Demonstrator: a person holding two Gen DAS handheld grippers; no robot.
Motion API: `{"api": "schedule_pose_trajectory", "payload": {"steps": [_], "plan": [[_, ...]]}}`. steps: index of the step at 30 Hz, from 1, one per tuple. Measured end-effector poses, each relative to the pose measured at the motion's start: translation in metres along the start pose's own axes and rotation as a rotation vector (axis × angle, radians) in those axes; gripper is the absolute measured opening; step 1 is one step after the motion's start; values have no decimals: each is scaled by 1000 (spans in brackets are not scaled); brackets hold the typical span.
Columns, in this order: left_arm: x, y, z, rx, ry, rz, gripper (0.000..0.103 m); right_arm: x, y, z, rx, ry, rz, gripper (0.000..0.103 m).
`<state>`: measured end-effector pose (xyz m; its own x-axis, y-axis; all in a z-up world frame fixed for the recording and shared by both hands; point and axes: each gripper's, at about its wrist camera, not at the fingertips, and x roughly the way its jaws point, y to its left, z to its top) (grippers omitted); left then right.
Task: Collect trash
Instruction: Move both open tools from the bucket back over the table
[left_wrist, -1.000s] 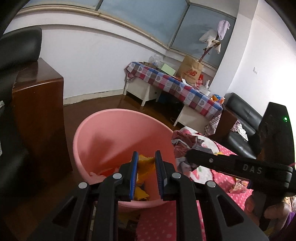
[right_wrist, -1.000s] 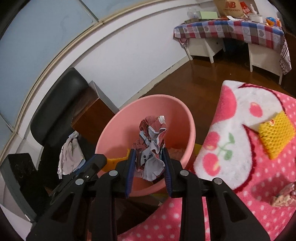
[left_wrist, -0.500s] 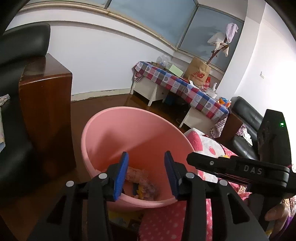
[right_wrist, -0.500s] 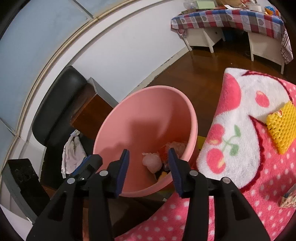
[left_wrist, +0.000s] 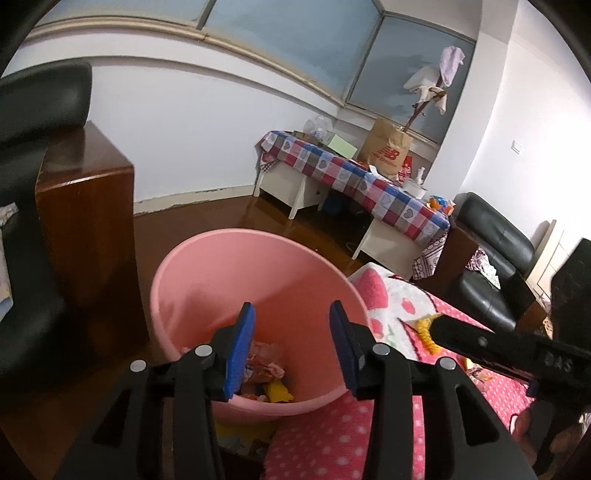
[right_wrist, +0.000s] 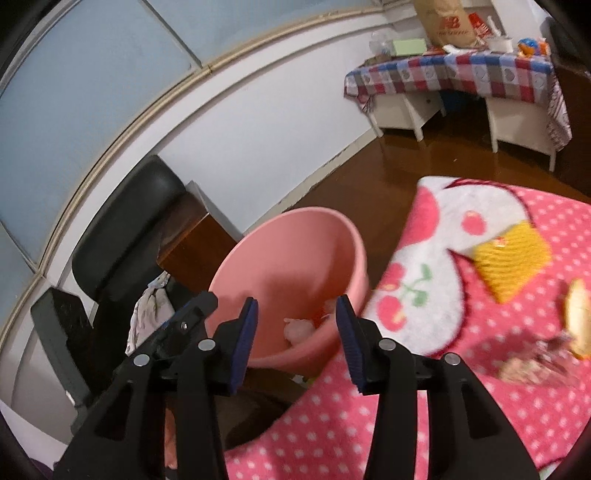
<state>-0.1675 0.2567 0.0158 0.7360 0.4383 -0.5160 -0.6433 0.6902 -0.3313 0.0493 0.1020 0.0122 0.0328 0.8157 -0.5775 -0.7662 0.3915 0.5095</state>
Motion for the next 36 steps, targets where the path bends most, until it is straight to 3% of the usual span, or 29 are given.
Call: {"api": "schedule_pose_trajectory", "payload": {"steps": [7, 16, 36], "plan": [[-10, -40, -5, 70, 2, -59, 41, -56, -19, -19, 15, -83, -77, 45], [-9, -96, -28, 189, 57, -157, 41, -114, -69, -39, 133, -163, -190, 45], [13, -136, -48, 259, 181, -224, 41, -157, -123, -63, 186, -250, -352, 45]]}}
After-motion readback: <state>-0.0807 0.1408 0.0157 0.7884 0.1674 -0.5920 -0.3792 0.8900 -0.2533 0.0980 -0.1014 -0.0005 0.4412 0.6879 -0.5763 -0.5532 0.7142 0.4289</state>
